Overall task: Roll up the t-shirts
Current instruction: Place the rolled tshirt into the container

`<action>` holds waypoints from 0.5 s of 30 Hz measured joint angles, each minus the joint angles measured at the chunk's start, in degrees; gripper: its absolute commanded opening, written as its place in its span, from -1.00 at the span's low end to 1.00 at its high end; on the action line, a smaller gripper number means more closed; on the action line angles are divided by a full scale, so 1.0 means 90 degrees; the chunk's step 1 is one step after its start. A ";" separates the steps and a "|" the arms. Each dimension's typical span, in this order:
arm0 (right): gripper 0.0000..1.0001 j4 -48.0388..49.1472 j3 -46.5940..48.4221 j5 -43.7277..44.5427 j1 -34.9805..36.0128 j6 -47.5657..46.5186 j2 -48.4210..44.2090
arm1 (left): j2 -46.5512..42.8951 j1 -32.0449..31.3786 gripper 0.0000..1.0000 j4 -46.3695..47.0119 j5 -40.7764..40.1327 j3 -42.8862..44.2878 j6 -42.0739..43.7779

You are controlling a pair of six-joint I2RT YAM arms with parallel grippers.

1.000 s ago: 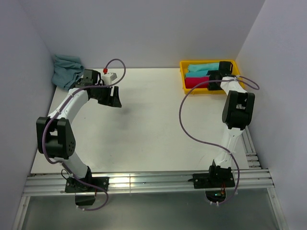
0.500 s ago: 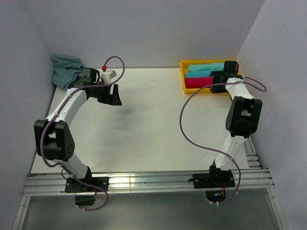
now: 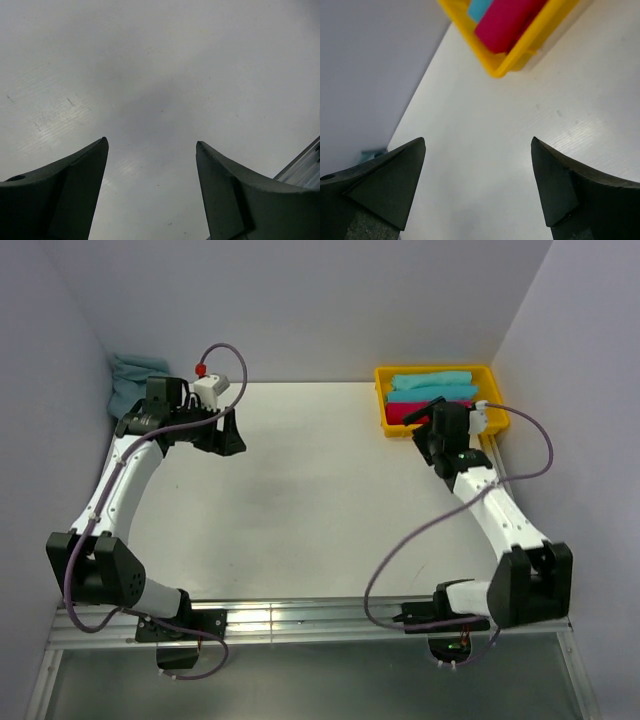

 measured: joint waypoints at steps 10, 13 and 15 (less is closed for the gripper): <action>0.89 0.0597 -0.1399 0.1790 0.2773 -0.1350 -0.2922 | -0.0678 0.0092 0.53 -0.0063 -0.0080 -0.0355 0.0029; 0.90 0.0549 -0.1885 0.2050 0.3026 -0.1457 -0.3500 | -0.0809 0.0109 0.53 -0.0061 -0.0087 -0.0544 0.0036; 0.90 0.0466 -0.2093 0.2142 0.3087 -0.1511 -0.3711 | -0.0877 0.0114 0.53 -0.0070 -0.0104 -0.0651 0.0046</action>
